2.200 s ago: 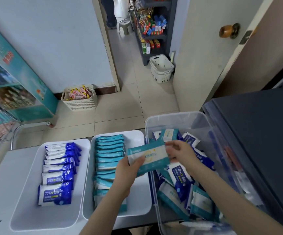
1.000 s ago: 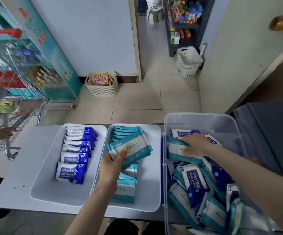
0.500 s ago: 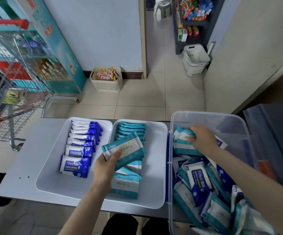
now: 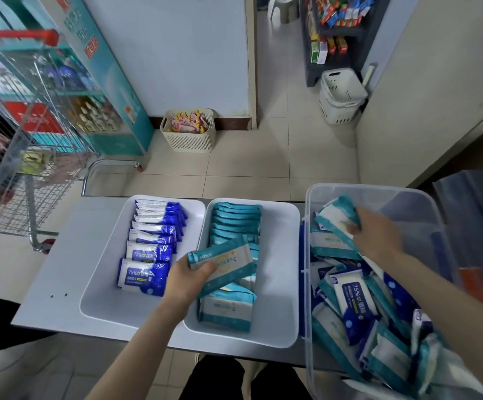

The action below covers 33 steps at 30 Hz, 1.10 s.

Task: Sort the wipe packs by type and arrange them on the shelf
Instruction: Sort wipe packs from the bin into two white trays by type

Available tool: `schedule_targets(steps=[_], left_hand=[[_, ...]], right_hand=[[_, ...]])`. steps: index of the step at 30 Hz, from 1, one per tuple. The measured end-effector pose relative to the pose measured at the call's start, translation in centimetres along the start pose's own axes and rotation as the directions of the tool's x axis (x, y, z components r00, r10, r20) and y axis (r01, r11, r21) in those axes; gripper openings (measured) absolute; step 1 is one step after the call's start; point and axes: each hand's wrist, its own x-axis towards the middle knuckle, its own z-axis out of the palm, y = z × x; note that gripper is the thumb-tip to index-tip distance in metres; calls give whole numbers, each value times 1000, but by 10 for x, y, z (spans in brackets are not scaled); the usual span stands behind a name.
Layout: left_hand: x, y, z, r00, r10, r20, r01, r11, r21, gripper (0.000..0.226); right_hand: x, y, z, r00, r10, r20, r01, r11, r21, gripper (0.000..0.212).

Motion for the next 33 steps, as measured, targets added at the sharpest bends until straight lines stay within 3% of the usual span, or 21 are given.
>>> schedule_targets(steps=[3, 6, 7, 9, 11, 13, 16, 19, 22, 25, 28, 31, 33], left_hand=[[6, -8, -7, 989, 13, 144, -49, 968, 246, 26], [11, -15, -5, 941, -25, 336, -136, 884, 447, 37], [15, -16, -4, 914, -26, 405, -215, 815, 537, 39], [22, -17, -4, 843, -31, 537, -450, 505, 736, 41], [27, -17, -4, 785, -90, 612, -582, 228, 780, 45], [30, -16, 1, 753, -141, 643, -640, 75, 765, 41], [28, -15, 14, 741, -166, 651, -666, -49, 745, 36], [31, -22, 21, 759, -156, 632, -648, -75, 758, 27], [43, -27, 20, 733, -88, 674, -680, -67, 730, 30], [59, -25, 19, 717, 32, 696, -696, -16, 718, 31], [68, -27, 16, 707, 133, 695, -703, 20, 711, 31], [72, -29, 13, 653, 103, 750, -754, 2, 657, 31], [76, -22, 11, 613, 62, 788, -785, -65, 616, 30]], right_hand=[[-24, -19, -29, 987, -19, -160, 36, 994, 103, 17], [-51, -51, -46, 983, -67, -173, 92, 985, 145, 18], [-59, -63, -47, 985, -83, -148, 106, 982, 154, 17], [-72, -85, -44, 985, -140, -104, 155, 976, 156, 18], [-84, -103, -37, 980, -195, -27, 197, 968, 157, 23], [-95, -120, -23, 968, -231, 101, 217, 968, 129, 25], [-112, -142, 7, 910, -252, 328, 252, 967, 43, 26], [-125, -153, 45, 854, -217, 473, 235, 972, 21, 23], [-130, -153, 72, 811, -197, 552, 239, 971, -5, 18], [-129, -147, 88, 795, -192, 576, 231, 973, 5, 13], [-128, -149, 96, 802, -171, 573, 211, 977, -3, 24], [-127, -162, 104, 791, -191, 581, 262, 964, -40, 25], [-127, -171, 111, 765, -217, 607, 251, 967, 30, 30]])
